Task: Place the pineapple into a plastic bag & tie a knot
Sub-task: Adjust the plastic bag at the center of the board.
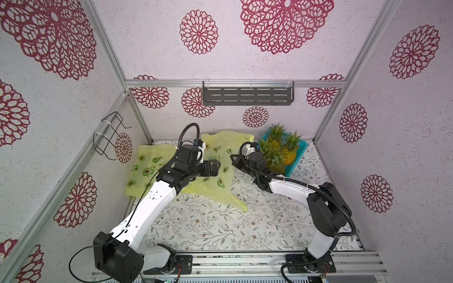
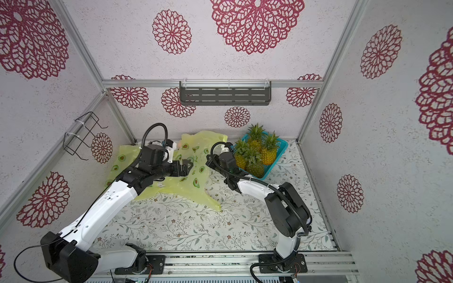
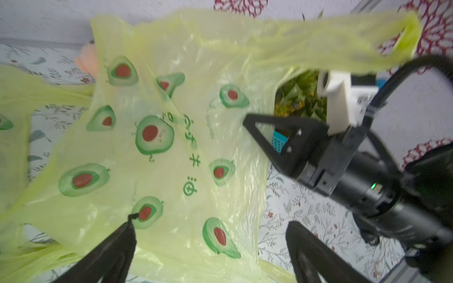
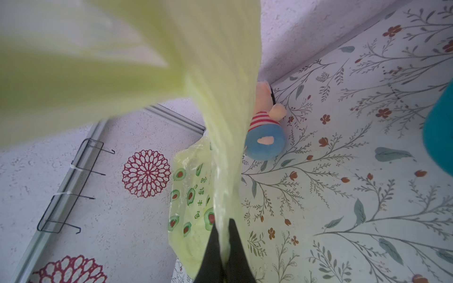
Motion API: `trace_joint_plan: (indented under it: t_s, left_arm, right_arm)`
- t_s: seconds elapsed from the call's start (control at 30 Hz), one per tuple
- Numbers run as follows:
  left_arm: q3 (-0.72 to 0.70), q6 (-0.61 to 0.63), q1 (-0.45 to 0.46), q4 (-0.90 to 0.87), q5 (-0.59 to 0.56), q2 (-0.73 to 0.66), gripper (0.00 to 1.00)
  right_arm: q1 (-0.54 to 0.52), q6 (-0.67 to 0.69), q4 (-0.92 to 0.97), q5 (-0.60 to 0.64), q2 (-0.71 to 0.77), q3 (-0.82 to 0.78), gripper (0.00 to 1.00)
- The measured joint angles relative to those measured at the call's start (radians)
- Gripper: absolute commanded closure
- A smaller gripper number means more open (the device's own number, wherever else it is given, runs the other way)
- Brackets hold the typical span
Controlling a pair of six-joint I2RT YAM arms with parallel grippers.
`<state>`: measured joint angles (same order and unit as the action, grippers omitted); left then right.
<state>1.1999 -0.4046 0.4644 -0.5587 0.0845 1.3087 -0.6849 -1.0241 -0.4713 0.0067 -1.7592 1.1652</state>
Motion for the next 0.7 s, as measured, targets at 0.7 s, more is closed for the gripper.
trace_joint_plan:
  t_s: [0.7]
  left_arm:
    - [-0.023, 0.244, 0.162, 0.112, -0.067, 0.22, 0.15]
  right_arm:
    - [0.017, -0.2, 0.126, 0.025, 0.053, 0.002, 1.0]
